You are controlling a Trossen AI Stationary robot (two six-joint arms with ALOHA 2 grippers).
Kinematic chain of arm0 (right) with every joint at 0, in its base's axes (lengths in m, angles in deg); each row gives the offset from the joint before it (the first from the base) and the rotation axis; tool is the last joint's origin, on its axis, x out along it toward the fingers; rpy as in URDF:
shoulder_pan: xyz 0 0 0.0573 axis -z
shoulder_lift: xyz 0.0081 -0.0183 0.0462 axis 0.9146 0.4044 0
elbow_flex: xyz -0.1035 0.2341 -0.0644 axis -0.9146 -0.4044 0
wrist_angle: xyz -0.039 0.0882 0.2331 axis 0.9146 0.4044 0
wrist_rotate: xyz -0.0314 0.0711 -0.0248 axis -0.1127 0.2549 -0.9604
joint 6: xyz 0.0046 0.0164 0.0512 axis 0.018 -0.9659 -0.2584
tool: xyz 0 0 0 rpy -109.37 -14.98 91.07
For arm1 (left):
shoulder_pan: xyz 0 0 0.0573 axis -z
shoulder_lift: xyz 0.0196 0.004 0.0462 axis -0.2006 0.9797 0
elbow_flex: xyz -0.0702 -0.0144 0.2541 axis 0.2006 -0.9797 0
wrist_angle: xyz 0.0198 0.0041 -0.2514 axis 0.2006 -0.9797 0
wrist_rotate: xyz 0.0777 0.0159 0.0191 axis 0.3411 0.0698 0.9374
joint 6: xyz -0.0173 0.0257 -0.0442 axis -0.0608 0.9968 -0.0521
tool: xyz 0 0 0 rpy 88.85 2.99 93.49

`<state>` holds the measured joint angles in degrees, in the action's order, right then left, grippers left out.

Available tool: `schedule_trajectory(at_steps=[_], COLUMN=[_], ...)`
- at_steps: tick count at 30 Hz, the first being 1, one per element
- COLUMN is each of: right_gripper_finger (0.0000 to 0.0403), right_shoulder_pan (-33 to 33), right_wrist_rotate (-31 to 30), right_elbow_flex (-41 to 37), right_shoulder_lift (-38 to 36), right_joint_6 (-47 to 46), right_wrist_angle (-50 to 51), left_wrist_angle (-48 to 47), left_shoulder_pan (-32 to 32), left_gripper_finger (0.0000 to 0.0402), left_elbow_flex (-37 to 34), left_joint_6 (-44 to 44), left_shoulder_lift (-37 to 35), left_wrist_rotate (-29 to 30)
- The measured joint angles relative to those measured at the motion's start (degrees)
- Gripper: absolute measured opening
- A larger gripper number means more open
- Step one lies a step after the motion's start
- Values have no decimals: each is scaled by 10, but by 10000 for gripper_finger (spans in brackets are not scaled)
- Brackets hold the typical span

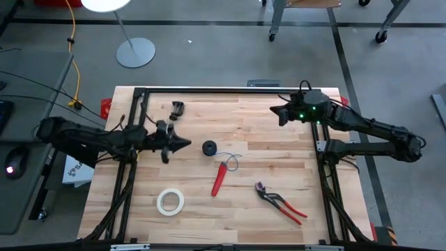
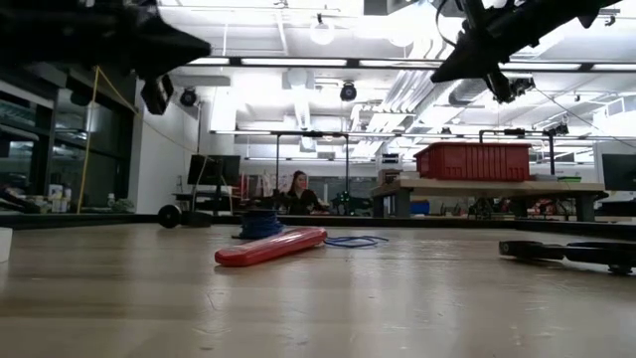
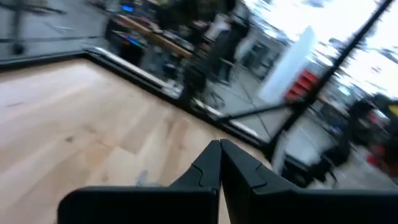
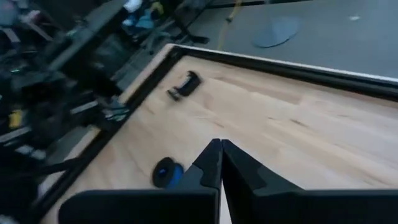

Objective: Coil cords
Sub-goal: Return to Home Position

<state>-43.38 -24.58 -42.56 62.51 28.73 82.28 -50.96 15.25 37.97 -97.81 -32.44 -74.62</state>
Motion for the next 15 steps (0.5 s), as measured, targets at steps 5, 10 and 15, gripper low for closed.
schedule_trajectory(at_steps=[5,10,15], right_gripper_finger=[0,0,0], right_shoulder_pan=[-1,-3,-33], right_wrist_rotate=[-20,-21,-22], right_elbow_flex=[0,0,0], right_shoulder_lift=[0,-13,-52], right_joint_6=[13,39,72], right_wrist_angle=[18,18,55], left_wrist_angle=[45,88,54], left_shoulder_pan=[0,0,2], left_gripper_finger=[1,0,0], left_elbow_flex=[-73,-125,-124], left_joint_6=[17,29,35], left_shoulder_lift=[-21,-24,-18], left_wrist_rotate=[-58,-50,-44])
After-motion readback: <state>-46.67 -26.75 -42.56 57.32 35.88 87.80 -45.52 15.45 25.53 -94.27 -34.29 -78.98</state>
